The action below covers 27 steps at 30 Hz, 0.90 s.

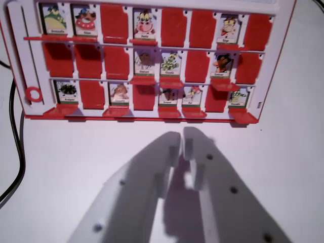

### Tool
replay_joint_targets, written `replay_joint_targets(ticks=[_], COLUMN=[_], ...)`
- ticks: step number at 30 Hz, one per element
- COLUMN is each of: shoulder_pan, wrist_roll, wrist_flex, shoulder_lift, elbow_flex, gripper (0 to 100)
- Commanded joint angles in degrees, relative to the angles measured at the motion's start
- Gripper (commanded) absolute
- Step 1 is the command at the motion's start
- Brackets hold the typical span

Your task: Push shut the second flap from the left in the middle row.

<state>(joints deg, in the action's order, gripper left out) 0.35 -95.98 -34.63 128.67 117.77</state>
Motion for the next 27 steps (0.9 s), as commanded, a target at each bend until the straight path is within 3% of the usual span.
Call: replay_joint_targets(ticks=[1,27], shoulder_pan=[-0.18,-0.44], wrist_roll=[-0.18,0.88], wrist_flex=[0.79,2.11], shoulder_lift=[3.25,1.93], elbow_flex=[-7.56,-7.12], gripper=[0,0])
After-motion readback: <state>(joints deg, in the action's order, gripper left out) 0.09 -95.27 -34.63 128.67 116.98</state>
